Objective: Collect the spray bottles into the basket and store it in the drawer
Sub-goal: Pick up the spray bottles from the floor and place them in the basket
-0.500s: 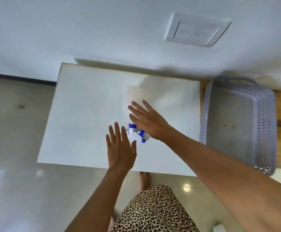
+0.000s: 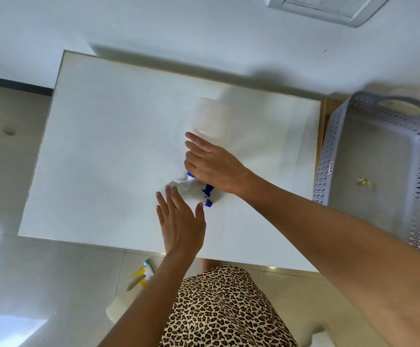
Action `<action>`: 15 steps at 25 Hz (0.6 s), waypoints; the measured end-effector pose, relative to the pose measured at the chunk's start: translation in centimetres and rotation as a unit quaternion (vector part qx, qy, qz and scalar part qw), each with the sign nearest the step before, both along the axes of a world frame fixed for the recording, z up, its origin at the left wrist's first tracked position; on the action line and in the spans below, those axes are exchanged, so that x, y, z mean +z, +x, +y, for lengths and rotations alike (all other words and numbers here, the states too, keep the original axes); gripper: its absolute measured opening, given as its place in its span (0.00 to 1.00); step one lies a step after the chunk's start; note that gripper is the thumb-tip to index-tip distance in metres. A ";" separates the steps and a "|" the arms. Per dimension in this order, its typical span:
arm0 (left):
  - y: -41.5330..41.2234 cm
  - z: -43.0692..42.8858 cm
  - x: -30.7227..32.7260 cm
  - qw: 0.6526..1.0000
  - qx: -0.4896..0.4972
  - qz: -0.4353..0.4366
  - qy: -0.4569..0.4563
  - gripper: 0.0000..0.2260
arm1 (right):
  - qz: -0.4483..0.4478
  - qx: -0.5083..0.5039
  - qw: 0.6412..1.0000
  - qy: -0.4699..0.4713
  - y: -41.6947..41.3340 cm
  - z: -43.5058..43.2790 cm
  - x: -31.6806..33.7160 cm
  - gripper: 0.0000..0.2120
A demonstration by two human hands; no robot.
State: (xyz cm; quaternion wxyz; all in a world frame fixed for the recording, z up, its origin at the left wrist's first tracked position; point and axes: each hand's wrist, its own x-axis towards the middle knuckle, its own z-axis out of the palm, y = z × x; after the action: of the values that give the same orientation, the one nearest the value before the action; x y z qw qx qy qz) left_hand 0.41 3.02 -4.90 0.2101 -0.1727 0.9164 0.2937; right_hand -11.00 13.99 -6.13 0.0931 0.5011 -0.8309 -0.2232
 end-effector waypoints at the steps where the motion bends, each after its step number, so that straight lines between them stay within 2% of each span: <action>1: -0.1 0.2 0.4 0.999 0.030 -0.007 0.028 0.28 | 0.008 -0.022 0.999 -0.041 0.1 0.1 0.6 0.10; 2: -0.4 0.4 0.9 0.997 0.057 -0.009 0.059 0.24 | 0.016 -0.043 0.995 -0.084 0.2 0.4 1.3 0.12; 5: -1.2 1.4 3.6 0.981 0.114 0.040 0.152 0.03 | 0.024 -0.150 0.964 -0.219 1.3 2.0 4.8 0.12; 7: -1.9 1.9 6.3 0.972 0.103 0.103 0.187 0.06 | 0.017 -0.220 0.932 -0.286 2.5 3.7 7.8 0.09; 9: -2.7 2.0 9.3 0.963 0.042 0.175 0.200 0.10 | 0.022 -0.275 0.892 -0.359 4.1 5.2 10.8 0.13; 11: -3.2 3.1 12.5 0.947 -0.041 0.222 0.228 0.13 | 0.003 -0.348 0.821 -0.452 6.7 7.0 13.7 0.19; 13: -3.4 5.0 15.0 0.926 -0.101 0.240 0.275 0.12 | -0.065 -0.438 0.706 -0.553 9.5 9.2 16.0 0.20; 15: -2.7 7.5 16.5 0.909 -0.154 0.241 0.302 0.08 | -0.058 -0.484 0.610 -0.625 12.6 11.6 17.1 0.19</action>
State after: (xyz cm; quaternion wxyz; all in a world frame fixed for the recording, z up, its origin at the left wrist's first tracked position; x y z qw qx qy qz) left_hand -2.33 10.53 11.59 0.0678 0.1180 0.8217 0.5535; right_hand 1.61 25.58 10.99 0.2137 -0.1413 -0.8941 0.3672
